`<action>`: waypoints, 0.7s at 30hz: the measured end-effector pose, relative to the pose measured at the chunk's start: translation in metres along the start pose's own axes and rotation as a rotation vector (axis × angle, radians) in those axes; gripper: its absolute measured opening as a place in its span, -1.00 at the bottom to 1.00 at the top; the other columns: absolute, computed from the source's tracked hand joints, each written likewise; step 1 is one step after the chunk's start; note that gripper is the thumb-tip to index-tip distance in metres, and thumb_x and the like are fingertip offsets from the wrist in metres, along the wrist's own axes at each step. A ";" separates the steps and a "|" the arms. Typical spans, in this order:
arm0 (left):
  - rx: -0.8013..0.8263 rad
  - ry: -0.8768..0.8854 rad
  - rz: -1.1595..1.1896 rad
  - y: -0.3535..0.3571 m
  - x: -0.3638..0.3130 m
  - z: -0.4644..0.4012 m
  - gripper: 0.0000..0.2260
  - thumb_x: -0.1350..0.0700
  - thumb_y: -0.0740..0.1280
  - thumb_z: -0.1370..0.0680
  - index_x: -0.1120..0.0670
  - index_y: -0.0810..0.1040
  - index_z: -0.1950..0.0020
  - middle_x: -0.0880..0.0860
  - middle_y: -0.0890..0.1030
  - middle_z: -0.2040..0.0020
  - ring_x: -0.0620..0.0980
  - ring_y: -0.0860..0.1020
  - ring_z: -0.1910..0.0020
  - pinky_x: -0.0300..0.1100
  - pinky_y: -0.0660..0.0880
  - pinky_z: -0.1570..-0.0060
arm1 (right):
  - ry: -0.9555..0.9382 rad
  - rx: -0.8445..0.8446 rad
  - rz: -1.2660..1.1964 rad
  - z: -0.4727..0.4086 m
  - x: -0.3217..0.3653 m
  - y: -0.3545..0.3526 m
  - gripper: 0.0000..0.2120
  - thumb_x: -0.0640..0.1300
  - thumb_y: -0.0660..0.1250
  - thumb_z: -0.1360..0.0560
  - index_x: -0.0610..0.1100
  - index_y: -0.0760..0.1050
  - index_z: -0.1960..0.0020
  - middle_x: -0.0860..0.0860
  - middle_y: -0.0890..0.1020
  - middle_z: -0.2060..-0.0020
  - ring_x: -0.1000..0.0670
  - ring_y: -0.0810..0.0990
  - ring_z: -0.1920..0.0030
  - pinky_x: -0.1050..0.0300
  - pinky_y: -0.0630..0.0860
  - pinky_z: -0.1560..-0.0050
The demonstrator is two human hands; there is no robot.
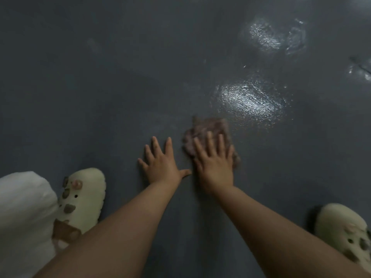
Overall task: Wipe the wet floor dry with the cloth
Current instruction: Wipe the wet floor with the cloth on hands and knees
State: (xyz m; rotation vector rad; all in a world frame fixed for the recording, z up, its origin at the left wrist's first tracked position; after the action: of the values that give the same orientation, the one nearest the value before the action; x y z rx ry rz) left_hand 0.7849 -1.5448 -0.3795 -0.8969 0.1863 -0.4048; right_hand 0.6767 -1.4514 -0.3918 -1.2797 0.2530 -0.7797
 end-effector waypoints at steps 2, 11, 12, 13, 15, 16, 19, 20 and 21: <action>-0.020 0.024 -0.001 -0.001 0.005 -0.001 -0.01 -0.32 0.41 -0.33 -0.14 -0.15 -0.54 0.05 -0.21 -0.56 0.14 -0.12 -0.53 0.21 0.00 -0.44 | -0.206 0.040 0.071 0.001 0.015 0.009 -0.52 0.15 0.03 -0.51 0.09 0.41 -0.38 -0.10 0.42 -0.39 -0.28 0.36 -0.38 -0.19 0.11 -0.40; -0.117 0.144 -0.016 -0.012 0.026 -0.010 -0.15 -0.29 0.35 -0.40 -0.10 -0.03 -0.54 -0.03 -0.08 -0.56 0.03 0.00 -0.51 0.07 -0.07 -0.48 | 0.375 -0.059 -0.053 -0.086 -0.082 -0.045 -0.50 0.14 -0.06 -0.62 0.15 -0.04 -0.54 -0.03 -0.14 -0.55 -0.14 -0.23 -0.52 -0.14 -0.25 -0.47; -0.130 0.152 -0.006 -0.015 0.027 -0.012 -0.14 -0.29 0.35 -0.40 -0.10 -0.03 -0.55 -0.01 -0.08 -0.56 0.04 0.00 -0.51 0.05 -0.07 -0.49 | 0.440 -0.066 -0.081 -0.089 -0.075 -0.046 -0.50 0.12 -0.04 -0.63 0.16 -0.06 -0.54 -0.03 -0.16 -0.54 -0.15 -0.24 -0.52 -0.17 -0.27 -0.45; -0.145 0.146 0.024 -0.019 0.029 -0.015 -0.14 -0.29 0.36 -0.39 -0.11 -0.02 -0.55 0.01 -0.08 -0.56 0.05 0.00 -0.51 0.04 -0.07 -0.48 | 0.466 -0.071 -0.104 -0.091 -0.062 -0.044 -0.50 0.11 -0.03 -0.63 0.16 -0.07 -0.54 -0.03 -0.16 -0.54 -0.16 -0.25 -0.52 -0.20 -0.27 -0.44; -0.174 0.126 0.091 -0.029 0.036 -0.023 -0.13 -0.26 0.40 -0.38 -0.10 0.01 -0.55 0.05 -0.07 -0.55 0.09 0.01 -0.50 0.02 -0.05 -0.47 | 0.390 -0.048 -0.108 -0.089 -0.022 -0.032 -0.50 0.11 -0.02 -0.63 0.18 -0.07 -0.53 -0.03 -0.16 -0.54 -0.17 -0.24 -0.52 -0.21 -0.27 -0.43; -0.177 0.118 0.103 -0.035 0.040 -0.028 -0.12 -0.24 0.41 -0.37 -0.10 0.01 -0.55 0.06 -0.07 -0.55 0.10 0.01 -0.50 0.01 -0.04 -0.47 | 0.291 -0.025 -0.081 -0.084 0.004 -0.024 -0.50 0.12 -0.02 -0.62 0.19 -0.06 -0.53 -0.02 -0.15 -0.54 -0.17 -0.24 -0.52 -0.20 -0.27 -0.43; -0.130 0.078 0.106 -0.048 0.055 -0.044 -0.05 -0.21 0.47 -0.34 -0.09 -0.03 -0.55 0.10 -0.12 -0.56 0.13 -0.04 -0.51 0.01 -0.01 -0.47 | -0.057 0.083 -0.008 -0.051 0.072 0.007 -0.46 0.22 -0.13 -0.54 0.18 0.06 -0.51 -0.04 0.00 -0.54 -0.22 -0.11 -0.52 -0.19 -0.22 -0.44; -0.098 0.058 0.098 -0.051 0.059 -0.051 -0.01 -0.21 0.48 -0.32 -0.10 -0.07 -0.55 0.11 -0.16 -0.55 0.14 -0.09 -0.52 0.03 -0.03 -0.47 | -0.131 0.103 0.035 -0.042 0.081 0.013 -0.45 0.21 -0.12 -0.52 0.17 0.16 -0.49 -0.06 0.13 -0.52 -0.26 0.02 -0.51 -0.22 -0.14 -0.43; -0.063 0.038 0.080 -0.053 0.064 -0.057 0.04 -0.22 0.50 -0.30 -0.11 -0.12 -0.55 0.13 -0.20 -0.55 0.15 -0.14 -0.52 0.05 -0.06 -0.47 | -0.183 0.088 0.081 -0.038 0.084 0.014 -0.47 0.20 -0.07 -0.51 0.15 0.27 -0.45 -0.08 0.26 -0.48 -0.28 0.17 -0.47 -0.24 -0.03 -0.40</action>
State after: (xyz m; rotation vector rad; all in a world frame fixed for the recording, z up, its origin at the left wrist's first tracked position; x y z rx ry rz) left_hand 0.8103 -1.6426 -0.3720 -0.9410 0.2703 -0.3433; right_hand 0.7212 -1.5332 -0.3957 -1.2408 0.1213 -0.5944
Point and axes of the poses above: each hand's wrist, its own z-axis away from the middle knuckle, its own y-axis out of the palm, x = y × z, the point moved 9 cm from there along -z, towards the middle knuckle
